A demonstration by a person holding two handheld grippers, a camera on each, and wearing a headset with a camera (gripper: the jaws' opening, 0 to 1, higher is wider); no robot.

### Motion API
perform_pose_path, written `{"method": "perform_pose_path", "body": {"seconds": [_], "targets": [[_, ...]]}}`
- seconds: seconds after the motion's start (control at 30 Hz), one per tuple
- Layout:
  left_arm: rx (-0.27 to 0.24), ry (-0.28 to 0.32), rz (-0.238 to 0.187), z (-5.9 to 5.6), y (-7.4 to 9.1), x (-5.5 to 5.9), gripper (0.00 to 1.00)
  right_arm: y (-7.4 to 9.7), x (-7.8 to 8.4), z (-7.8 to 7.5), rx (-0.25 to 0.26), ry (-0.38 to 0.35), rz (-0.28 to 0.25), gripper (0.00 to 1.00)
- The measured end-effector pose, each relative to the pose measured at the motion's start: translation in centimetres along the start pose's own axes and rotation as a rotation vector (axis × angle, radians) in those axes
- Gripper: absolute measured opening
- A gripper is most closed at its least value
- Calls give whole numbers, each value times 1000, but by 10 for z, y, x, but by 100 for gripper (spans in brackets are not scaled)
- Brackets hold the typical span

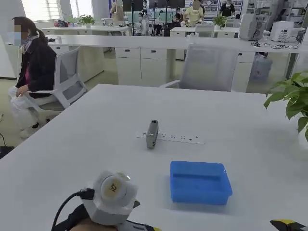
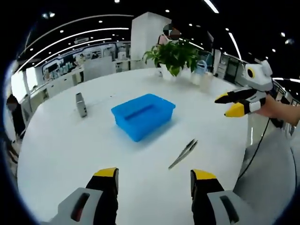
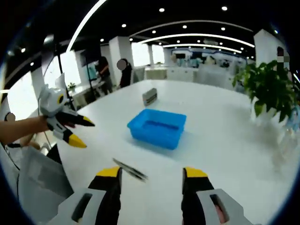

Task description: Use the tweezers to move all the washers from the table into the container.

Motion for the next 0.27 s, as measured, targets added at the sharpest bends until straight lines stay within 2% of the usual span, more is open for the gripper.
{"method": "perform_pose_path", "body": {"seconds": [0.07,0.1,0.13,0.2,0.27], "targets": [[-61,8,-50,3,12,-2,77,8,-8,1,23,-18,-39,56],[-79,15,-65,0,18,-3,82,11,-10,2,27,-24,-49,59],[-111,43,-84,-1,26,-2,88,15,-14,1,41,-33,-71,62],[-140,69,-114,-5,36,0,94,22,-17,0,54,-35,-95,67],[-191,80,-143,-6,47,0,99,28,-21,-3,79,-38,-124,72]]}}
Point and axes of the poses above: the centre of the closed fingertips' face, and the gripper's own axes: y roughly backward along the fingers, z roughly to its left, x roughly out of its underside, the point moved 3 cm from there along y, roughly backward along the fingers, and after that the axes turned 10 degrees about x, right-handed, at the moved point
